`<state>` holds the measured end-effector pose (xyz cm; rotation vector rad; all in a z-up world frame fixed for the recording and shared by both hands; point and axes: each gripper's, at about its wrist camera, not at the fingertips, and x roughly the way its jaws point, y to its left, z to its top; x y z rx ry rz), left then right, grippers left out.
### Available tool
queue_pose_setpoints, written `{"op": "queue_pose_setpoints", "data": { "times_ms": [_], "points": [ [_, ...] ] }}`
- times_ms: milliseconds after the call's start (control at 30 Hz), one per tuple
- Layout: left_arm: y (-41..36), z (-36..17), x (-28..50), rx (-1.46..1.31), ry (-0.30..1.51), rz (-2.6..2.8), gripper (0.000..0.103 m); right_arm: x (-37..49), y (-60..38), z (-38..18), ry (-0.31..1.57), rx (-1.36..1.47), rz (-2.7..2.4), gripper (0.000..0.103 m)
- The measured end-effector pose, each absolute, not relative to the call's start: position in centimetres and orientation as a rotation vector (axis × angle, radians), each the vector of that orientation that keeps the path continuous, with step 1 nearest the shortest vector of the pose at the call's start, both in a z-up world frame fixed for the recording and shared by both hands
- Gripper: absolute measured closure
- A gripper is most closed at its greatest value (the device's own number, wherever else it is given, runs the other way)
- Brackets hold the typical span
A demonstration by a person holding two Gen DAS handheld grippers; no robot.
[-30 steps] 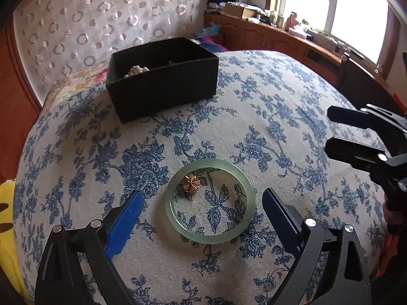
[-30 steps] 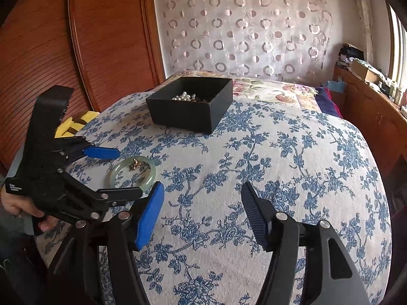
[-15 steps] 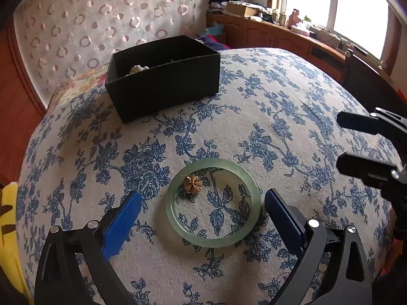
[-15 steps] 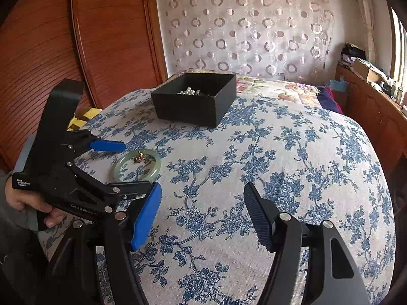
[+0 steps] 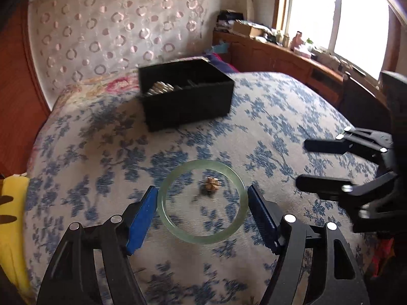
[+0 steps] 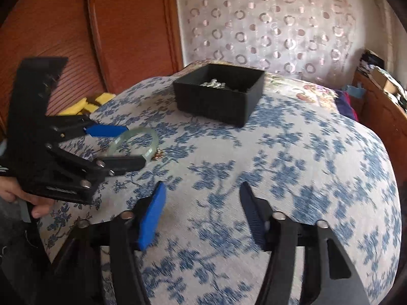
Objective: Organize jewelry
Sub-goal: 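Grasp the pale green jade bangle by its rim with the left tool, then grasp the gold flower ring with the right tool while the left tool carries the bangle to the box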
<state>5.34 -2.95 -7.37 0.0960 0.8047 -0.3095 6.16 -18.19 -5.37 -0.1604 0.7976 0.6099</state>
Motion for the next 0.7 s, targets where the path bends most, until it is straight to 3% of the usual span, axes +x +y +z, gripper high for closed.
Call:
{"op": "queue_pose_setpoints", "data": {
  "times_ms": [433, 700],
  "points": [
    [1.9, -5.4, 3.3, 0.06, 0.747, -0.228, 0.034, 8.7, -10.5, -6.3, 0.849, -0.306, 0.724, 0.066],
    [3.1, -5.2, 2.7, 0.039, 0.73, -0.213, 0.034, 9.4, -9.2, -6.9, 0.871, -0.351, 0.714, 0.07]
  ]
}}
